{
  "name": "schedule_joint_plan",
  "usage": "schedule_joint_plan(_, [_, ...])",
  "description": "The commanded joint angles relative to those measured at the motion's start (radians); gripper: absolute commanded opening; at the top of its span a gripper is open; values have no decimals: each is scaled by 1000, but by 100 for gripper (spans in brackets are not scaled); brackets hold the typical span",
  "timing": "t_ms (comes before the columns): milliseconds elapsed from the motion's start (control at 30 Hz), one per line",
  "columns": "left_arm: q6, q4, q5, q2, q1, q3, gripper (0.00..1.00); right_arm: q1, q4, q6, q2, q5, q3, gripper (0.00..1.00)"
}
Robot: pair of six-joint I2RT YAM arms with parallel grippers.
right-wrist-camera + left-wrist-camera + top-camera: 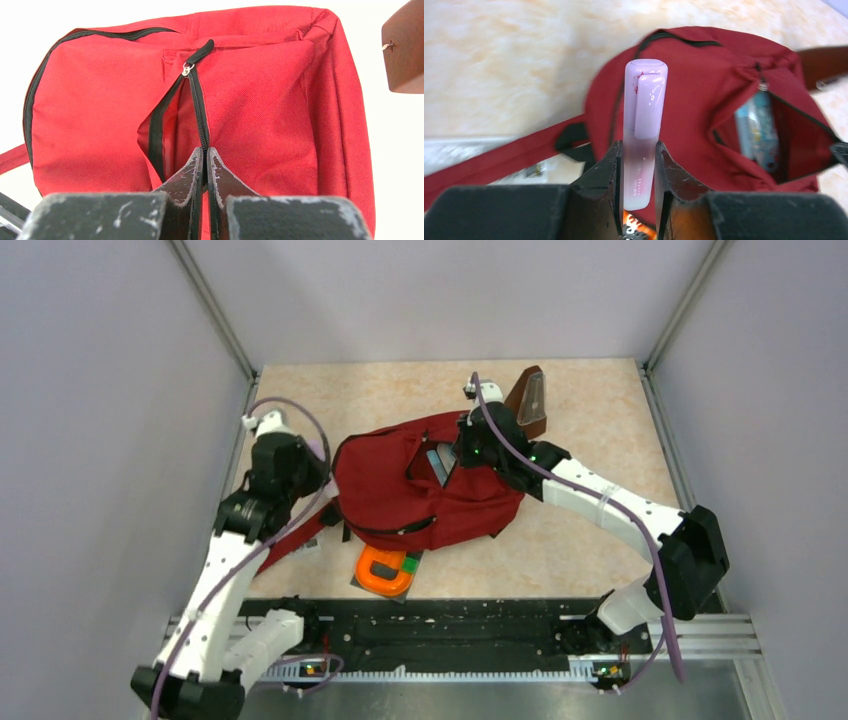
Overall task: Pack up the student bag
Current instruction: Pick up the stationery from the center of the board, then place the stationery in the student bag.
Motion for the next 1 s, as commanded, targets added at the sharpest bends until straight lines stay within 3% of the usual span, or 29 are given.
schedule_joint_plan(0, [-34,176,196,203,-74,132,8,-10,39,-6,-59,38,43,0])
schedule_joint_plan(167, [-140,260,368,397,-180,241,8,-9,38,-10,-60,47,51,0])
schedule_joint_plan(333, [-261,417,529,518,-221,219,9,-10,34,-22,-58,58,67,0])
schedule_joint_plan(433, [-275,398,612,611,-239,263,9,-10,30,-25,-58,65,66,0])
schedule_joint_plan(800, [-326,355,685,772,-261,274,8,-10,30,-28,-60,71,72,0])
schedule_joint_plan(967, [-313,362,667,861,-261,352,8,-10,28,-29,-65,70,70,0])
